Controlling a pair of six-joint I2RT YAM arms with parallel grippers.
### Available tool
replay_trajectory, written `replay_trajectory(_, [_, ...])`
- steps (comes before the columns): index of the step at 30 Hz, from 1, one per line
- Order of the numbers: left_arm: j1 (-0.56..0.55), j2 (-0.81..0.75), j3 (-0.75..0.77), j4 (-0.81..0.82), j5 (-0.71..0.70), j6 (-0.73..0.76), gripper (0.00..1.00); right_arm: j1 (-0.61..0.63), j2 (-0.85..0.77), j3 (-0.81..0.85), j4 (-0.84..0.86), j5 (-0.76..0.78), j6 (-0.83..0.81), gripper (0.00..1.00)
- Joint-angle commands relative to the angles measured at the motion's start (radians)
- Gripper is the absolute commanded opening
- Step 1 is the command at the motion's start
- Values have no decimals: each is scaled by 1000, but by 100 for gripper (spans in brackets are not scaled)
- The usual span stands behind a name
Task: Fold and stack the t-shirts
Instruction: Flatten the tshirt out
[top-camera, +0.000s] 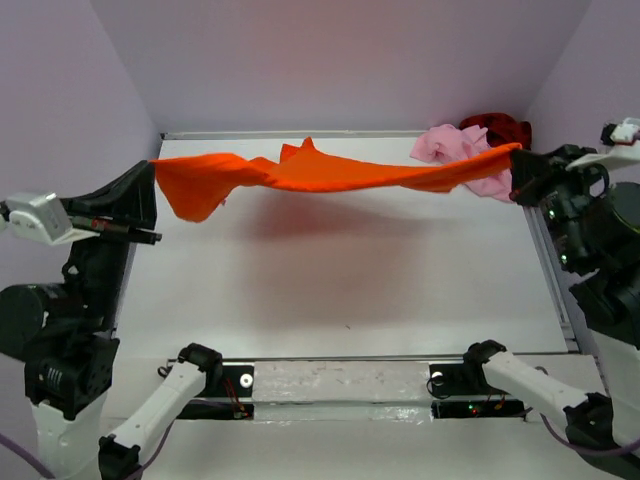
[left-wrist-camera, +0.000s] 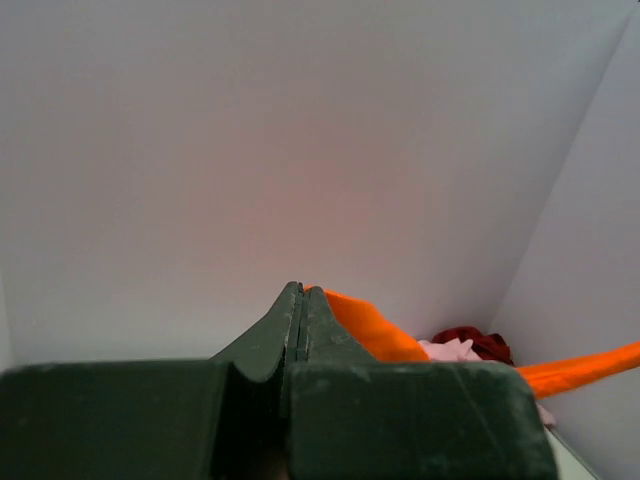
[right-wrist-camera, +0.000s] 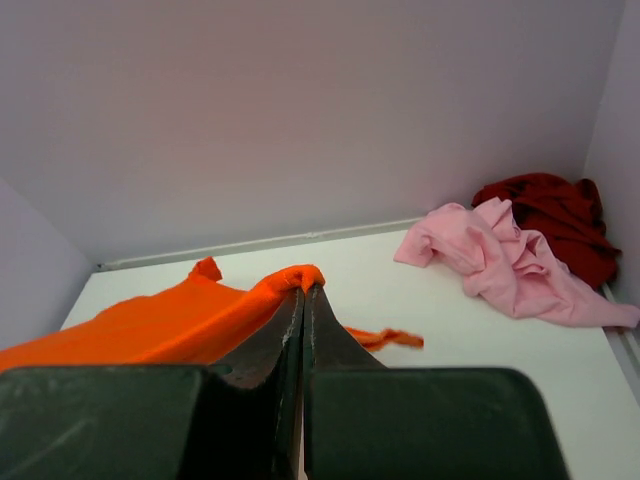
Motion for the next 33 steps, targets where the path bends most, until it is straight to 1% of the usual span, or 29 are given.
replay_trajectory(1, [-2, -34, -1, -74, 36, -22, 0, -4, -61, 50, -120, -33, 28, 0])
replay_trajectory(2, [-2, -39, 3, -73, 42, -31, 0, -4, -59, 72, -133, -33, 33, 0])
replay_trajectory(3, [-2, -31, 18, -71, 53, -38, 0, -4, -50, 96, -146, -67, 43, 0])
replay_trajectory(4, [-2, -22, 31, -71, 63, -50, 0, -4, -37, 157, -166, -79, 65, 0])
replay_trajectory(5, [-2, 2, 52, -63, 76, -56, 0, -4, -12, 174, -176, -104, 71, 0])
replay_trajectory(11, [-3, 105, 164, -45, 63, -50, 0, -4, 75, 233, -136, -73, 48, 0])
replay_trajectory(13, [-5, 153, 196, -36, 34, -32, 0, -4, 141, 265, -125, -43, 43, 0])
replay_trajectory(17, [-5, 241, 212, 18, -10, -15, 0, -4, 270, 314, -85, 16, 22, 0])
replay_trajectory(24, [-3, 395, 327, 23, -50, 25, 0, -4, 574, 523, -67, 51, -39, 0])
replay_trajectory(25, [-3, 410, 336, 26, -56, 27, 0, -4, 606, 580, -74, 51, -42, 0])
replay_trajectory(26, [-2, 429, 345, 29, -43, 27, 0, -4, 655, 604, -74, 48, -42, 0])
replay_trajectory(27, [3, 467, 385, 9, -42, 30, 0, -4, 675, 628, -76, 48, -47, 0])
replay_trajectory(28, [4, 481, 402, 6, -35, 28, 0, -4, 690, 676, -90, 51, -46, 0])
replay_trajectory(30, [4, 492, 437, 6, -29, 28, 0, -4, 694, 704, -90, 53, -55, 0])
replay_trajectory(32, [4, 472, 454, 4, -22, 25, 0, -4, 665, 707, -87, 54, -65, 0])
replay_trajectory(33, [4, 461, 456, 3, -27, 22, 0, -4, 625, 701, -82, 56, -72, 0])
